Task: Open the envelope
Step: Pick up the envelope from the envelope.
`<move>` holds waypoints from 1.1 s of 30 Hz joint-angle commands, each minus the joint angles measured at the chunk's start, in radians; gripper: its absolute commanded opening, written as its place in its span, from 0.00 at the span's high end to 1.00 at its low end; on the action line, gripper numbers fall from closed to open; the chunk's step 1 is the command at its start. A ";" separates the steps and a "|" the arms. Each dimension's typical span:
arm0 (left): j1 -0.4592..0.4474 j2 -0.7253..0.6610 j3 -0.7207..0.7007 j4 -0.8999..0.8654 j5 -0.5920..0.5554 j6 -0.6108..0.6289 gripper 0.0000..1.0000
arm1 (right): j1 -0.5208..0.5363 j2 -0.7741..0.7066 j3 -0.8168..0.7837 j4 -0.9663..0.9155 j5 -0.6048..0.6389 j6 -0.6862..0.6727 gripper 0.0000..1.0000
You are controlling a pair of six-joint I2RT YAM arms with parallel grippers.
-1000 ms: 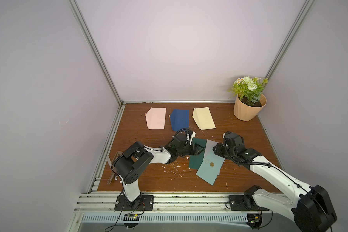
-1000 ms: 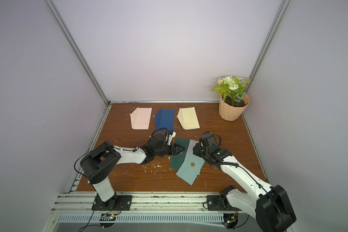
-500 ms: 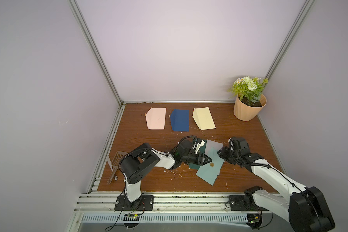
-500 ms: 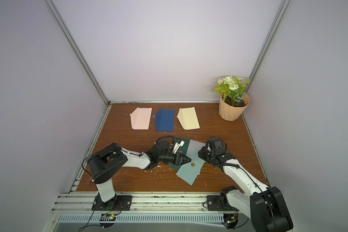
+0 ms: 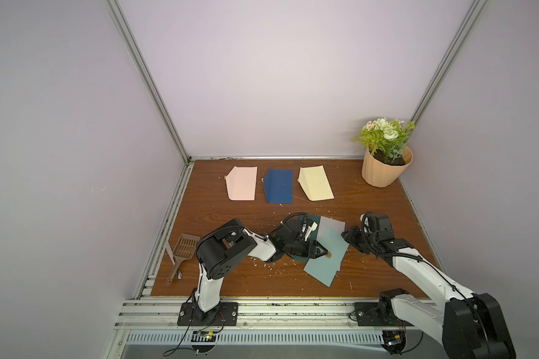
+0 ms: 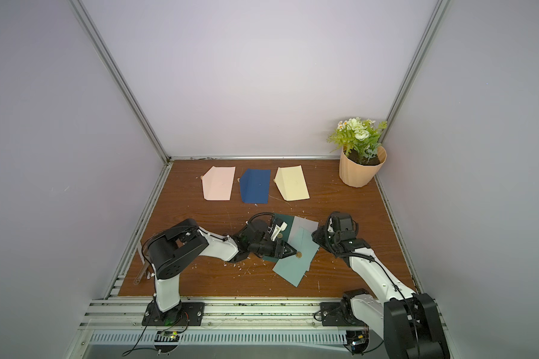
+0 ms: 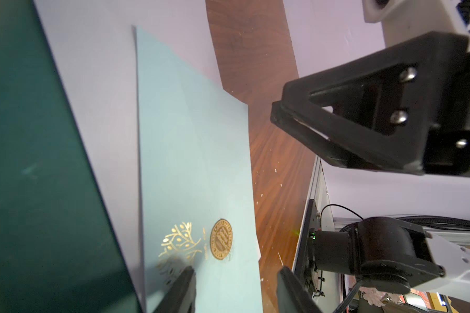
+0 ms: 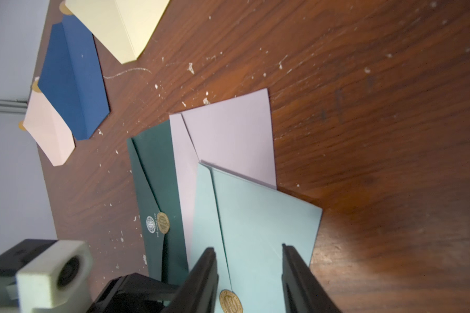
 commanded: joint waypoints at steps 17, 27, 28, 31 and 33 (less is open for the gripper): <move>-0.008 0.067 0.014 -0.029 -0.024 -0.029 0.50 | -0.175 0.104 -0.071 0.150 -0.098 -0.051 0.54; -0.008 0.079 0.019 -0.023 -0.018 -0.032 0.50 | -0.204 0.205 -0.079 0.197 -0.182 -0.081 0.55; -0.008 0.079 0.019 -0.023 -0.020 -0.034 0.50 | -0.203 0.211 -0.083 0.200 -0.193 -0.085 0.55; -0.008 0.083 0.020 -0.023 -0.019 -0.036 0.50 | -0.204 0.212 -0.102 0.222 -0.219 -0.080 0.57; -0.008 0.090 0.024 -0.022 -0.018 -0.037 0.50 | -0.203 0.206 -0.117 0.250 -0.246 -0.070 0.58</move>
